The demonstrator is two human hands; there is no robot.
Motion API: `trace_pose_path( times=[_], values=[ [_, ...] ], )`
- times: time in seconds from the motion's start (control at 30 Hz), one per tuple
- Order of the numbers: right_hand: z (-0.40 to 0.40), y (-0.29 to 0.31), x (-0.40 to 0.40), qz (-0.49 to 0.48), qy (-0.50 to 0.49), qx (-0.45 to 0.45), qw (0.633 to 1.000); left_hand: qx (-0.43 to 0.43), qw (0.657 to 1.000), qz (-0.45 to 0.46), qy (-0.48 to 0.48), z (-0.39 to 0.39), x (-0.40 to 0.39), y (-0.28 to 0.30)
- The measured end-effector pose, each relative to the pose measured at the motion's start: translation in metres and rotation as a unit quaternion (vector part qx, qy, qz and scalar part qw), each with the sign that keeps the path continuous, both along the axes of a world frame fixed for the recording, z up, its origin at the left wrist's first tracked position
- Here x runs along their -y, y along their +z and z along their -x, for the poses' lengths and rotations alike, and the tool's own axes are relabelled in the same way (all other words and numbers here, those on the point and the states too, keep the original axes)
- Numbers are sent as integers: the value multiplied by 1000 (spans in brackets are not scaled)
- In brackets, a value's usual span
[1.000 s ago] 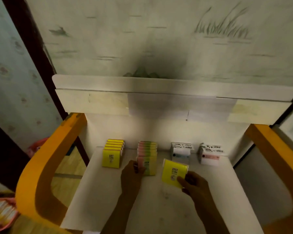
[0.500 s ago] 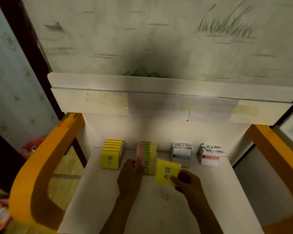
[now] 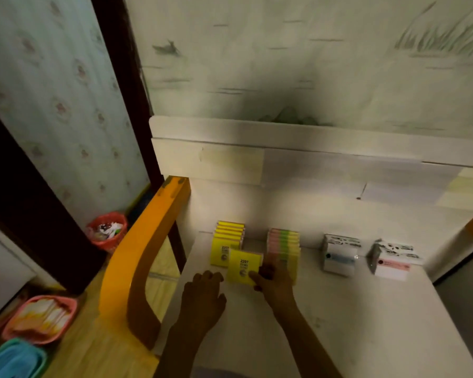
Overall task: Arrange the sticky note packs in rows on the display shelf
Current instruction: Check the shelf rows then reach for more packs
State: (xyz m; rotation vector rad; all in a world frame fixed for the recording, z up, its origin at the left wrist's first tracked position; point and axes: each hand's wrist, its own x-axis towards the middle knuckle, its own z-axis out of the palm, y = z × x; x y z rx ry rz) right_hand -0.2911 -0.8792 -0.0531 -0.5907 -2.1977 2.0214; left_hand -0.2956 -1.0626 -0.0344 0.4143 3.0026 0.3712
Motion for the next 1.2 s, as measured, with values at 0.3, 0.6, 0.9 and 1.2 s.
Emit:
trace_pose_path(
  times=[0.3,0.6,0.9,1.2],
  values=[
    [30,-21,40,-195,1,-36,980,42,999,6,18,-5,23,-1],
    [38,-15,58,-288,-21,-36,957,41,999,4,14,-2,32,1],
    [43,-10,67,-326,-27,-13,945,39,999,-14,13,4,38,-2],
    [27,5,55,-355,-11,0,935,-3,997,-80,-7,11,34,2]
  ],
)
